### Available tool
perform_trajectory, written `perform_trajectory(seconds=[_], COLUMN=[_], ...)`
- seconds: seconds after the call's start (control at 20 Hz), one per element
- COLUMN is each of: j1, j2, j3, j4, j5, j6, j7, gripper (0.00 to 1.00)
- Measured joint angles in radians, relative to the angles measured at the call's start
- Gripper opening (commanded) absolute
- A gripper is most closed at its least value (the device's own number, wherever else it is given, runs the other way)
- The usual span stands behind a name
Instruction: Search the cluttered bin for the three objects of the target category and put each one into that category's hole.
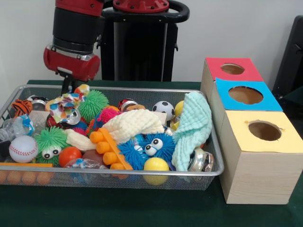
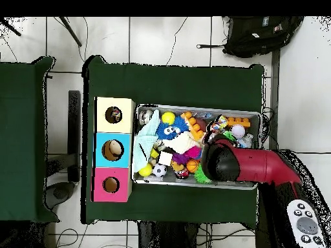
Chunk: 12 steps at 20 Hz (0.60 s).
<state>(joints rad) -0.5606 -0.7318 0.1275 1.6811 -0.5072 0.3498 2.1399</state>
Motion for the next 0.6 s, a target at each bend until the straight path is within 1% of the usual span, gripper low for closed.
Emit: perform_trajectory(seconds=[0.3, 0.4, 0.55, 0.6], j1=[0.028, 0.05, 0.07, 0.088], j2=[-0.021, -0.027, -0.032, -0.038], j3=[0.008, 0.009, 0.009, 0.009], j4=[0.002, 0.002, 0.002, 0.002], j5=[0.071, 0.107, 0.135, 0.16], j6=[0.048, 0.068, 0.086, 0.102], j7=[0.0, 0.0, 0.0, 0.0], gripper=[0.0, 0.0, 0.0, 0.0])
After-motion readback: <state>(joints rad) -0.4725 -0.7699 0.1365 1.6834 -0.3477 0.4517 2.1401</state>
